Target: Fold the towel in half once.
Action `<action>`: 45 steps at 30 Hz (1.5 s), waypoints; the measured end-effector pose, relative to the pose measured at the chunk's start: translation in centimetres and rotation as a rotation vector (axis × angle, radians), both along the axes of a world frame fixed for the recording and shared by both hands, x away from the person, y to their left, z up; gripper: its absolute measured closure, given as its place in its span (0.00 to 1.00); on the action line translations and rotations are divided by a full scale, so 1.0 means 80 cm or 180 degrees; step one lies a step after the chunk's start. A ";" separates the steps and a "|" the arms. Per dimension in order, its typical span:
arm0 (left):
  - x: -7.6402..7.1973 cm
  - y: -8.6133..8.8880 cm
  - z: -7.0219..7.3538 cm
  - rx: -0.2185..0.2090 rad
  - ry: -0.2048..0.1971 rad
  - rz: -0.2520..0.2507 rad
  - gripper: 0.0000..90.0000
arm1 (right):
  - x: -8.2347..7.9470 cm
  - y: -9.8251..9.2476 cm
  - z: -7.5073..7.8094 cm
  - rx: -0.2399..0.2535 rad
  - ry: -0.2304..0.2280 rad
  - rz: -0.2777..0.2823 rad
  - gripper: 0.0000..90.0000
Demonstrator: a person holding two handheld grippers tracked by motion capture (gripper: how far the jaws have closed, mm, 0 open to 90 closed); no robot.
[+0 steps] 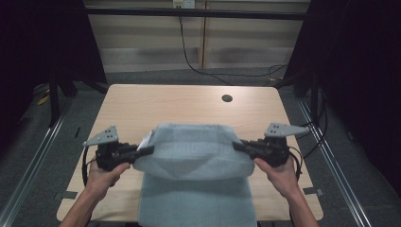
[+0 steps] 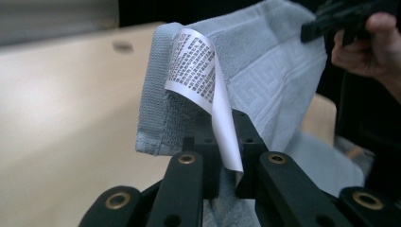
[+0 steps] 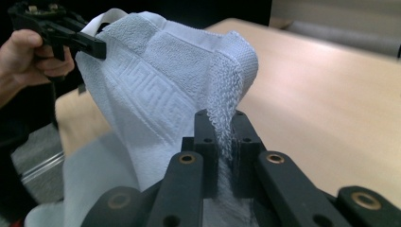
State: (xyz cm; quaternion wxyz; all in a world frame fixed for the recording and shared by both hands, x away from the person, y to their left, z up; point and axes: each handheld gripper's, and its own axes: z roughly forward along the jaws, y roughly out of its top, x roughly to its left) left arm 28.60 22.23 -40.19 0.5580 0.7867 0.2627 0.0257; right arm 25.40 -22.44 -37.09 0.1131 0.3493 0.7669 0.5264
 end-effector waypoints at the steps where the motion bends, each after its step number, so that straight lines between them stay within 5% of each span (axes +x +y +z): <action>1: -0.007 0.001 -0.007 0.0066 0.0059 -0.0009 0.93 | -0.008 0.000 -0.009 0.0005 0.0057 0.0019 0.93; 6: -0.042 0.001 -0.044 0.0232 0.0398 -0.0159 0.93 | -0.036 0.002 -0.051 -0.0214 0.0355 0.0073 0.93; 8: -0.051 -0.004 -0.061 0.0369 0.0423 -0.0187 0.93 | -0.041 0.004 -0.064 -0.0292 0.0457 0.0088 0.93; 12: -0.053 -0.010 -0.096 0.0556 0.0711 -0.0201 0.92 | -0.051 0.004 -0.102 -0.0331 0.0680 0.0086 0.93; 15: -0.056 -0.012 -0.110 0.0661 0.0760 -0.0193 0.92 | -0.057 0.005 -0.128 -0.0275 0.0743 0.0055 0.93; 17: -0.056 -0.014 -0.116 0.0704 0.0767 -0.0164 0.92 | -0.058 0.010 -0.140 -0.0437 0.0875 0.0080 0.93; 22: -0.045 -0.019 -0.124 0.0719 0.0785 -0.0100 0.92 | -0.053 0.019 -0.153 -0.0718 0.0884 0.0015 0.93; 29: -0.004 -0.021 -0.127 0.0699 0.0705 0.0013 0.92 | -0.020 0.022 -0.157 -0.0709 0.0837 -0.0168 0.94; 35: 0.057 -0.029 -0.127 0.0791 0.0661 0.0171 0.93 | 0.026 0.029 -0.157 -0.0790 0.0824 -0.0309 0.94; 39: 0.096 -0.027 -0.130 0.0697 0.0759 0.0234 0.93 | 0.054 0.034 -0.157 -0.0881 0.0729 -0.0383 0.94; 45: 0.131 -0.033 -0.128 0.0808 0.0683 0.0385 0.93 | 0.100 0.037 -0.157 -0.0893 0.0745 -0.0465 0.94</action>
